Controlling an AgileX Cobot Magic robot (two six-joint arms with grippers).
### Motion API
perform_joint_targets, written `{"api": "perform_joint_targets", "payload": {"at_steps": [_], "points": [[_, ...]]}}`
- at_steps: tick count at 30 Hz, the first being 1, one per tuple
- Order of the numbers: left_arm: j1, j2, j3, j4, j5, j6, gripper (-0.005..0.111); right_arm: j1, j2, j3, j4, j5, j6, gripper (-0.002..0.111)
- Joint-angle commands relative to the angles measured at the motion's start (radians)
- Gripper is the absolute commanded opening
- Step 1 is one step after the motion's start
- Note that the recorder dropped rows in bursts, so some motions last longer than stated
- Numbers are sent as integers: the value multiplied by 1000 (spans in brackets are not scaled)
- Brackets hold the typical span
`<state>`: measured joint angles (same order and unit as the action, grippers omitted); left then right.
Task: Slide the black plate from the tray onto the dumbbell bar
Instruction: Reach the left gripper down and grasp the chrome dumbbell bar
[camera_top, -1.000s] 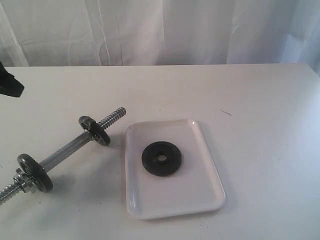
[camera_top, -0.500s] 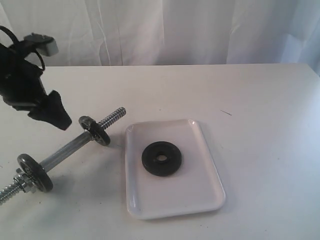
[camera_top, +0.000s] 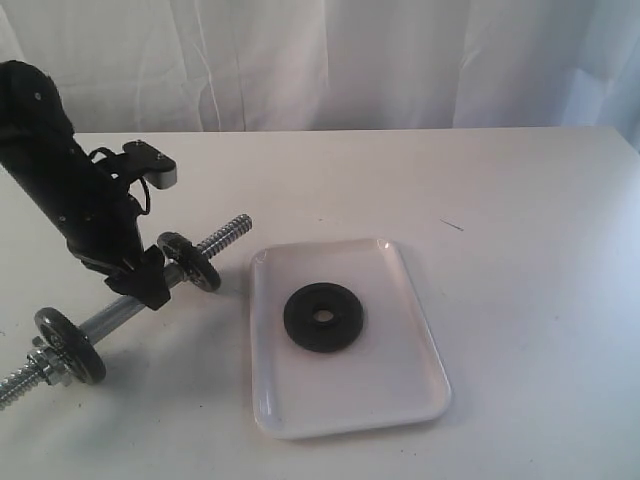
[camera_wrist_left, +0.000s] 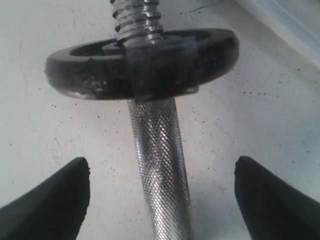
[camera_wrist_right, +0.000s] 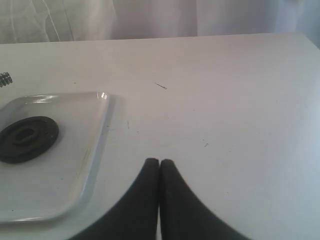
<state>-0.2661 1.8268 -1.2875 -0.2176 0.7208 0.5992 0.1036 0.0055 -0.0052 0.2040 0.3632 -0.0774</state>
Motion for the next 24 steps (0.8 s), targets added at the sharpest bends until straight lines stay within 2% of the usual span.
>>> {"api": "perform_joint_targets", "payload": {"at_steps": [1,12,24], "points": [[-5,30,-5,-13,-17,-1,81,-5,-5,5,-3,-13,-7,0],[-5,85,-5,-54,-40,-1,81,-5,-5,5,-3,-33,-7,0],[-5,138,-5,-66,-30,1,80,-5,-5,5,3,-342,-3,0]]}}
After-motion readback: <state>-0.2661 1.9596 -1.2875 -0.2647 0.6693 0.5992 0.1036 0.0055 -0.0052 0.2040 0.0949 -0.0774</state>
